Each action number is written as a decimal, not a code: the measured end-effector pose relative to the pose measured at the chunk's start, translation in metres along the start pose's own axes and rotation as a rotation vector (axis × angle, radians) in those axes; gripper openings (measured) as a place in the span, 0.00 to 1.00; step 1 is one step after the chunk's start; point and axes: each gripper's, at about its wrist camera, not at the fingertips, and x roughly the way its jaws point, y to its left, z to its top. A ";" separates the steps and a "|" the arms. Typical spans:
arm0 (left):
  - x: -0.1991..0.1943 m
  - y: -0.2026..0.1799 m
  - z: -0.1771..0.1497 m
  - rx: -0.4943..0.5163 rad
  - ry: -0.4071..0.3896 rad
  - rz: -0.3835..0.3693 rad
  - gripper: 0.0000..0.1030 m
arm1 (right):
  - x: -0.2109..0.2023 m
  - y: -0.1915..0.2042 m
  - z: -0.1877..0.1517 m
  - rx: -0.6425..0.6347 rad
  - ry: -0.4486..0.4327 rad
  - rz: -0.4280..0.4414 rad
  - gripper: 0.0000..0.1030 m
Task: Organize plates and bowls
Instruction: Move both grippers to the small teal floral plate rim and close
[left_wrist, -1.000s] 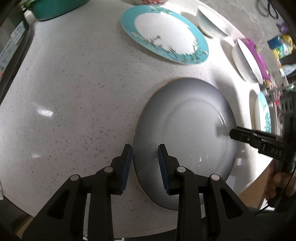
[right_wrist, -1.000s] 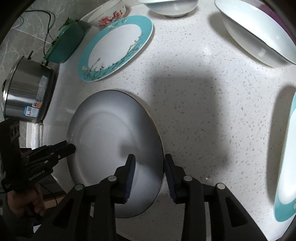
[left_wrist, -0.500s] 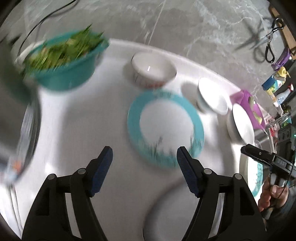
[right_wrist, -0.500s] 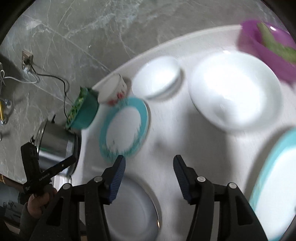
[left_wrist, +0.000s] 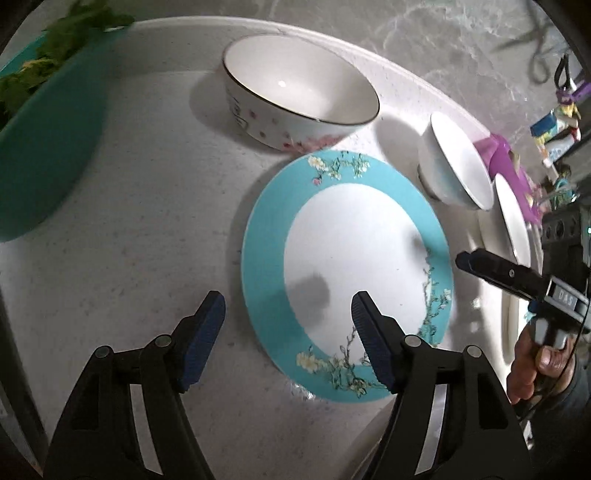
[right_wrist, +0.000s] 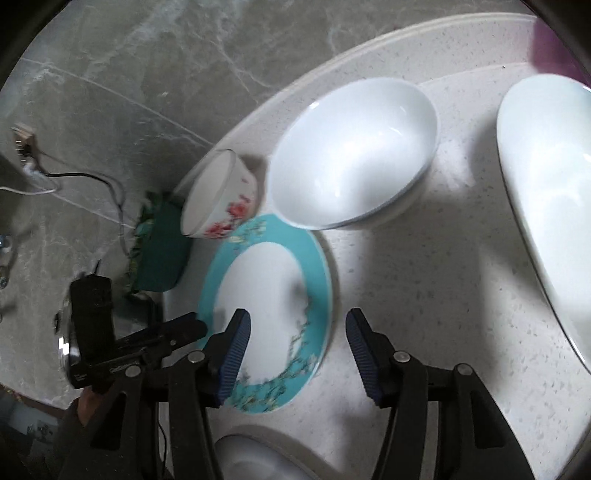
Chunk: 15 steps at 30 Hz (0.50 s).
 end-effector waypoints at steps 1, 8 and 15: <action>-0.001 -0.001 0.000 0.016 -0.006 0.003 0.66 | 0.004 -0.002 0.000 0.004 0.004 -0.002 0.56; 0.008 -0.004 0.008 0.044 -0.007 -0.031 0.61 | 0.021 -0.002 0.005 -0.013 0.033 0.011 0.55; 0.008 -0.006 0.006 0.044 -0.006 0.071 0.24 | 0.028 0.007 0.009 -0.055 0.041 0.005 0.52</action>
